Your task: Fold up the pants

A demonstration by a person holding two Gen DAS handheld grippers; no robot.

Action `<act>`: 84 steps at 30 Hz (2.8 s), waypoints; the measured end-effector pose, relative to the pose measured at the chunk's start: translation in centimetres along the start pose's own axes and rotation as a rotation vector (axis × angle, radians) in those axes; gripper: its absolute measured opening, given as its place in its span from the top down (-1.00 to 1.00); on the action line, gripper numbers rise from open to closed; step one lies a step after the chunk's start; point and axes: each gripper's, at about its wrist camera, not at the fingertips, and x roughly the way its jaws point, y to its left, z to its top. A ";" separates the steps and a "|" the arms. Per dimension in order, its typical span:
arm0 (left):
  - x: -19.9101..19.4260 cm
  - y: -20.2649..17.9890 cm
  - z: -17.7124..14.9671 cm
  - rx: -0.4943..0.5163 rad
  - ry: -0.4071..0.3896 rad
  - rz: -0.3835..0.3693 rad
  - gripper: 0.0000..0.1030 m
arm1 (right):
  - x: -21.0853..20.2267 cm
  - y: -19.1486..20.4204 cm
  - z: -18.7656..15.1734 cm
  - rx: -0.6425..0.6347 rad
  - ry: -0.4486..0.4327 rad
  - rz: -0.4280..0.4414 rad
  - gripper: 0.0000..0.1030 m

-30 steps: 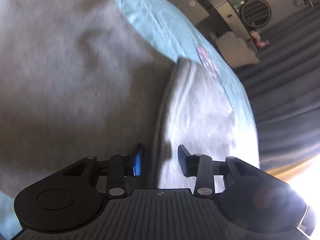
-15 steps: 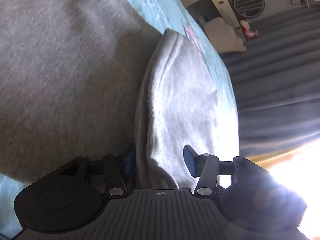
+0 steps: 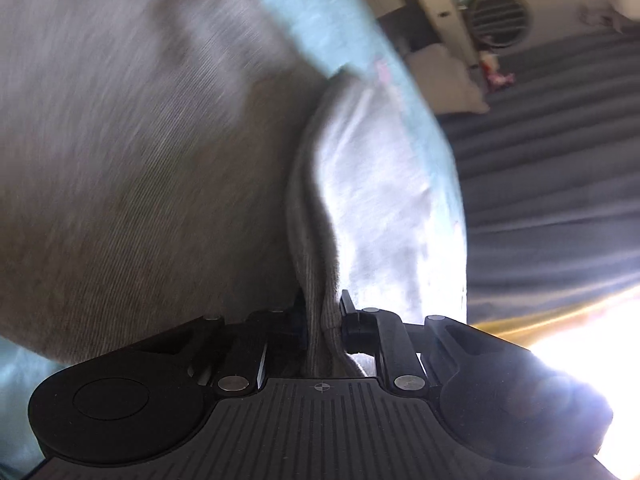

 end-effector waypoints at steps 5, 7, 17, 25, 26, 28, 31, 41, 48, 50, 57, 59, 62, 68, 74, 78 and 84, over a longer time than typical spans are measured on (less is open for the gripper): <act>-2.8 -3.1 -0.8 0.204 -0.104 0.052 0.71 | -0.1 0.2 0.4 -0.022 -0.065 -0.031 0.11; -2.1 -3.4 -1.2 0.304 -0.083 0.131 0.68 | 0.9 0.2 0.5 -0.030 -0.035 -0.074 0.14; 0.2 -2.4 3.2 0.227 -0.172 0.209 0.01 | 3.1 0.5 0.3 -0.066 -0.011 -0.136 0.19; 5.0 -0.3 7.3 0.023 -0.103 0.099 0.14 | 3.6 -0.1 0.3 -0.043 0.000 -0.118 0.17; 5.2 -0.5 7.5 0.034 -0.104 0.092 0.36 | 3.7 -0.1 0.3 -0.043 0.000 -0.117 0.17; 5.4 -1.2 7.5 0.058 -0.101 0.104 0.61 | 3.8 -0.2 0.3 -0.036 0.001 -0.112 0.17; 3.2 -3.9 6.1 0.188 -0.217 0.080 0.67 | 3.6 -0.5 0.3 -0.016 -0.003 -0.095 0.16; 2.6 -3.9 3.8 0.296 -0.216 0.369 0.41 | 3.6 -0.6 0.4 -0.008 -0.003 -0.085 0.12; -0.1 -3.1 0.6 0.251 -0.100 0.275 -0.04 | 3.5 -0.4 0.4 -0.009 -0.005 -0.091 0.11; 1.1 -2.8 0.1 0.270 -0.043 0.302 0.01 | 3.5 0.0 0.4 -0.027 -0.005 -0.106 0.10; -0.2 -2.1 -0.6 0.295 -0.186 0.288 0.71 | 3.3 1.0 0.3 -0.076 -0.018 -0.131 -0.04; -1.8 -1.9 -0.4 0.262 -0.276 0.320 0.70 | 2.9 1.1 0.2 -0.071 -0.034 -0.128 -0.08; -5.8 -1.2 0.6 0.196 -0.423 0.329 -0.05 | 2.4 0.9 0.1 -0.062 -0.057 -0.115 -0.26; -16.5 4.3 2.0 -0.015 -0.607 0.260 -0.57 | 2.0 1.3 0.1 -0.070 -0.079 -0.104 -0.31; -22.7 12.4 1.9 -0.144 -0.651 0.398 -0.59 | 1.9 3.3 -0.4 -0.090 -0.149 0.014 -0.54; -23.1 16.8 2.0 -0.271 -0.617 0.295 -0.59 | 3.9 3.7 -0.5 -0.043 -0.134 0.016 -0.56; -22.5 21.2 3.2 -0.414 -0.679 0.108 -0.59 | 4.8 4.5 -0.6 -0.082 -0.135 0.003 -0.58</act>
